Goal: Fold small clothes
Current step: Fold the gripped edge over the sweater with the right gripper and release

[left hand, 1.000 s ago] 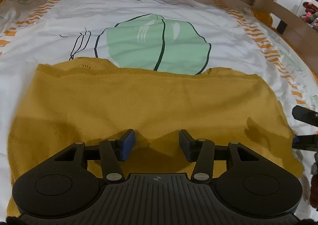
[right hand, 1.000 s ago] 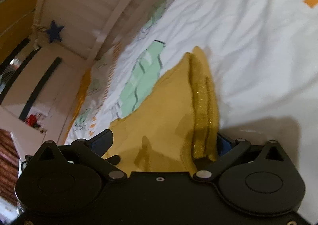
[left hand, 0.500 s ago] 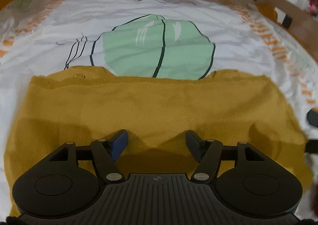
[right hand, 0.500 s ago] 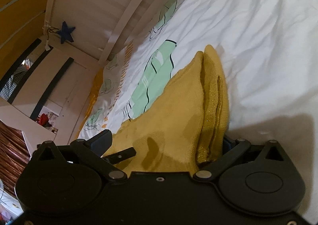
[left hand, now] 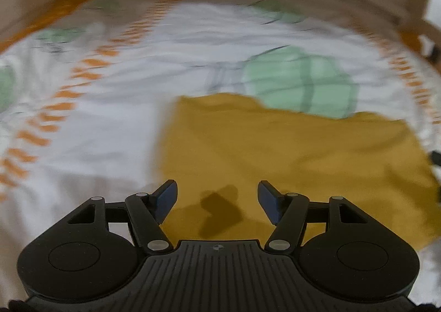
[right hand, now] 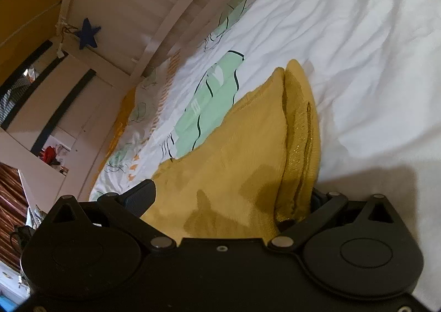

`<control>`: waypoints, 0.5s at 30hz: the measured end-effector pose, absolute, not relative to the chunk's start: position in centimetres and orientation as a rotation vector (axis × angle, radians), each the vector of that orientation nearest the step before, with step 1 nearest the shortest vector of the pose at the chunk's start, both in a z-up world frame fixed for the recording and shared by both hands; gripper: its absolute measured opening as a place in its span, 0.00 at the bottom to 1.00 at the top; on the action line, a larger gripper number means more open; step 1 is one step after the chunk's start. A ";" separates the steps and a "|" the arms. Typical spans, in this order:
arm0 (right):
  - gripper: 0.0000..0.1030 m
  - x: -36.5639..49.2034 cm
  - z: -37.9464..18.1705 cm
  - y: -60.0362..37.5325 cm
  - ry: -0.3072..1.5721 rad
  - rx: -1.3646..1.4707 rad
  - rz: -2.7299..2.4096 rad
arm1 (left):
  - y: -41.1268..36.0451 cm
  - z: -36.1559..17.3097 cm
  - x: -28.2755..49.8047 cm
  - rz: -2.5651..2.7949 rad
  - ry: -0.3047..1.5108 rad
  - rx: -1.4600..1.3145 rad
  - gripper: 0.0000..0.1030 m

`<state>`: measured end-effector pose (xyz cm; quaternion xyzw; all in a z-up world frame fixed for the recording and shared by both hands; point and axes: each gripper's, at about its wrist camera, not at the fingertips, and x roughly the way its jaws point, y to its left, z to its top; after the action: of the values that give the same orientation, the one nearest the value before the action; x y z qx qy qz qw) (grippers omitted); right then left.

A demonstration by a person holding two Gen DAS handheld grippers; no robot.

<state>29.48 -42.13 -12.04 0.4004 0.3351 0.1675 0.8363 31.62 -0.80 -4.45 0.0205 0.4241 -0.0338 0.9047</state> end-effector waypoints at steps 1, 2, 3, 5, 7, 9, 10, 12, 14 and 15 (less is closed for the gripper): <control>1.00 29.5 -12.0 -42.1 0.715 0.840 0.354 | -0.1 -4.4 31.6 -0.064 0.871 0.045 0.61; 1.00 29.6 -11.9 -42.0 0.722 0.831 0.351 | 0.7 -4.3 31.5 -0.065 0.861 0.040 0.61; 1.00 29.7 -11.9 -41.9 0.731 0.826 0.345 | 1.5 -4.2 31.4 -0.066 0.852 0.033 0.61; 0.91 30.1 -11.6 -41.7 0.756 0.813 0.320 | 2.7 -4.3 31.6 -0.067 0.847 0.019 0.61; 0.65 30.5 -11.3 -41.2 0.787 0.787 0.301 | 3.5 -4.6 31.9 -0.076 0.856 -0.003 0.61; 0.36 30.9 -11.3 -40.6 0.839 0.757 0.253 | 4.3 -5.0 32.4 -0.095 0.873 -0.024 0.61; 0.31 31.0 -11.3 -40.2 0.861 0.743 0.227 | 4.5 -5.3 32.2 -0.097 0.877 -0.022 0.61; 0.29 31.1 -10.8 -39.6 0.881 0.728 0.168 | 5.0 -5.9 32.7 -0.090 0.908 -0.012 0.60; 0.27 31.2 -9.5 -38.6 0.878 0.685 0.124 | 5.9 -6.2 32.7 -0.108 0.934 -0.037 0.60; 0.27 31.2 -8.6 -38.0 0.868 0.658 0.118 | 6.3 -6.2 32.7 -0.113 0.943 -0.058 0.60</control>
<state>31.21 -38.00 -8.60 0.3130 0.4125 0.0563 0.8537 32.74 6.35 -6.24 -0.0281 0.4539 -0.0543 0.8890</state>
